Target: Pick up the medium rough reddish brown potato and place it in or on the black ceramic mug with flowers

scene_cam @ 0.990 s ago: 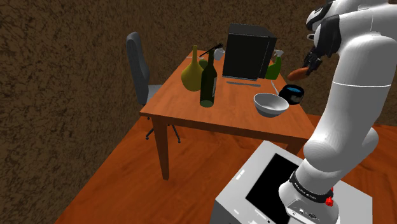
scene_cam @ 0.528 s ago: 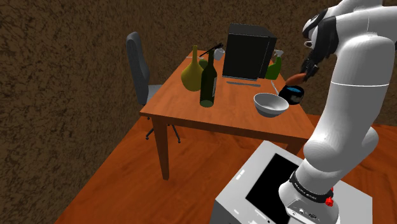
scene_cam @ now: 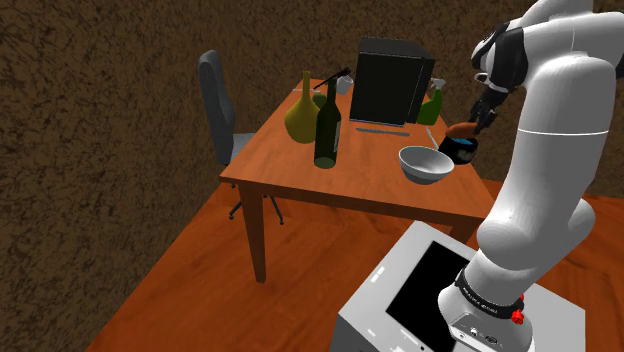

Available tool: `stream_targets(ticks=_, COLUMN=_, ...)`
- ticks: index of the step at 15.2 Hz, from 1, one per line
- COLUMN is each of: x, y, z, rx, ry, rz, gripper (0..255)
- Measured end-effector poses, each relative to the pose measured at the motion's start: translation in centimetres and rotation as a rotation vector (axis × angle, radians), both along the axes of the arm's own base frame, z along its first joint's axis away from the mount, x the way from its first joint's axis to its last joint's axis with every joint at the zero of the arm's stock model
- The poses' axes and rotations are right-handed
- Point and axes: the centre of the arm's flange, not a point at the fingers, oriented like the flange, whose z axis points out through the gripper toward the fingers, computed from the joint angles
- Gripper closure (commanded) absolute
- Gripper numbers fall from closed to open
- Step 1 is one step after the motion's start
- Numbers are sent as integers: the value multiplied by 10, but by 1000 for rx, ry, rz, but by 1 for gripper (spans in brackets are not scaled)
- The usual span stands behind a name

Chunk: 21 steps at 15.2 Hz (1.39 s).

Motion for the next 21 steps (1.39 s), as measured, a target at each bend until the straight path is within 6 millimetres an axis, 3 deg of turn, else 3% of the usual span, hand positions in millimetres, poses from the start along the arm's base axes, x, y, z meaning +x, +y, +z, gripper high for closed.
stream_targets(ticks=3, x=0, y=0, z=-1, rx=0, ry=0, rz=0, gripper=255)
stream_targets(ticks=4, x=0, y=0, z=-1, rx=0, ry=0, rz=0, gripper=0)
stream_targets(ticks=10, x=0, y=0, z=-1, rx=0, ry=0, rz=0, gripper=0)
stream_targets(ticks=15, x=-7, y=0, z=42, rx=-1, ry=-1, rz=0, gripper=0)
stream_targets(ticks=21, x=-7, y=-1, z=49, rx=0, ry=0, rz=0, gripper=0)
